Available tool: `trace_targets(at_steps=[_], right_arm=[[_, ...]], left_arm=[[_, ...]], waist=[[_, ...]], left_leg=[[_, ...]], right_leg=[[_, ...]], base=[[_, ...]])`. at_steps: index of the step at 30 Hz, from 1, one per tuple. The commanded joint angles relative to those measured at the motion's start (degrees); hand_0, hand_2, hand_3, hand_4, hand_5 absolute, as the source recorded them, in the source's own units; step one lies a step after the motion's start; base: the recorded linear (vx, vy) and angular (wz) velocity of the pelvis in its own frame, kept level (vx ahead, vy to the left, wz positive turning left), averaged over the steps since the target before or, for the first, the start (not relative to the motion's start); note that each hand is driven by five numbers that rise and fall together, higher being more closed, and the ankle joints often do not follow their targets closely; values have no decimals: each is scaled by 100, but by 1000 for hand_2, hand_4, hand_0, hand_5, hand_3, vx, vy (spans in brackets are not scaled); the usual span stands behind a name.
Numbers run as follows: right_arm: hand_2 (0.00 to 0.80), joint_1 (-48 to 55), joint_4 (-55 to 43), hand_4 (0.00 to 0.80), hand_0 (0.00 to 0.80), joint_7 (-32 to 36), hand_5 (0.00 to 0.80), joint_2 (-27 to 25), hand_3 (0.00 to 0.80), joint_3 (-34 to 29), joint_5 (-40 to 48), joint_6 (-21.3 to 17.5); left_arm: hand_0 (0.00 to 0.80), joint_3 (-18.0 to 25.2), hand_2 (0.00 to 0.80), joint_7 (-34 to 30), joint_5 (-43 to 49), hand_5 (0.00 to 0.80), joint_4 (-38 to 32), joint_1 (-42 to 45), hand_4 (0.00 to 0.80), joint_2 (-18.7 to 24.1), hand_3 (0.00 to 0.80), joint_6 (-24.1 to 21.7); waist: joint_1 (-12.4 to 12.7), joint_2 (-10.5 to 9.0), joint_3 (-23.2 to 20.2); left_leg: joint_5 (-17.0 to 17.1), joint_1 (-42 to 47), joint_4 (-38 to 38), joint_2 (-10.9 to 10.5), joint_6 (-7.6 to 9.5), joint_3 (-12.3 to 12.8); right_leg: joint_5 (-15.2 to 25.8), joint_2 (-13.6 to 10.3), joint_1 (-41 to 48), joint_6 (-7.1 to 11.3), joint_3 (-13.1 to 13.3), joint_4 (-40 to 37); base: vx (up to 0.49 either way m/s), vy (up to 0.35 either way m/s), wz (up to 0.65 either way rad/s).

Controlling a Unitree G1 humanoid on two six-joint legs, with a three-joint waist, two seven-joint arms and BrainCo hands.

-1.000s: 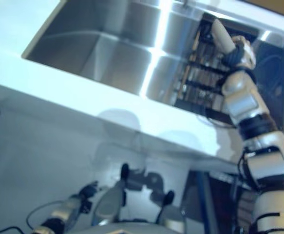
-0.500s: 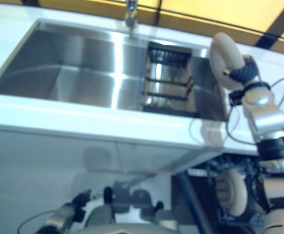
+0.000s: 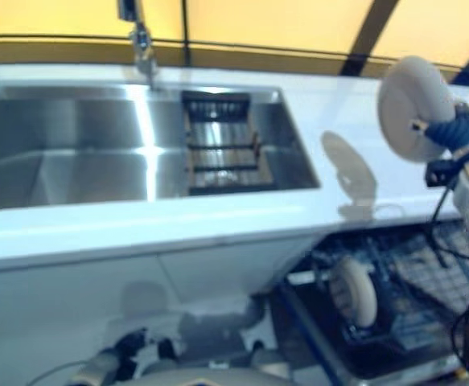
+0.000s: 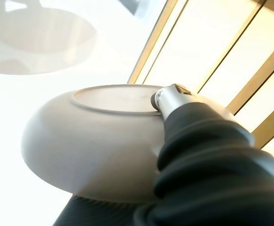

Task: Take plates into dishwasher

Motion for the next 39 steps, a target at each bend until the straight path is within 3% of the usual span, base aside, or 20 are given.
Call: trace_targets(at_steps=[1,8,17,24,39], right_arm=[[800,187,-256,800,800,236,800,-499,800,-406,17,-174],[800,1329,-383,800,800,700,800,-114,800,-977,-203,-113],[800,2357,-480,800,800,1111,800,638,800,-1325,-819,-167],[800,2580,-336,800,800,1241,800,1023,800,-1047,-1291,-317],[800,1909,376,800,800,753,800,1344,800,-30,-1743,-619]], left_arm=[[0,115,0,-46,152,0,152,-213,0,-5,0,-123],[0,284,0,-86,113,0,228,-268,0,26,0,-129],[0,495,0,-157,216,0,201,-206,0,116,0,-129],[0,538,0,-243,307,0,136,-230,0,196,0,-162],[0,403,0,-343,480,0,-233,-230,0,177,0,-229]], waist=[[-42,243,-184],[-327,295,-205],[-485,430,-146],[-547,559,-24],[-352,877,215]], left_leg=[[-1180,693,151,-208,394,80],[-1196,720,144,-175,408,369],[-1174,637,159,-213,446,528],[-1210,642,202,-252,470,511],[-1104,364,261,-297,387,305]], right_leg=[[384,84,-445,456,180,342],[433,153,-559,462,220,313],[423,206,-700,424,210,345],[379,204,-754,396,185,398],[332,177,-962,286,158,426]], base=[[-34,-45,-25],[-27,-40,-18],[-31,-56,-18],[-10,-61,-2],[-32,-50,0]])
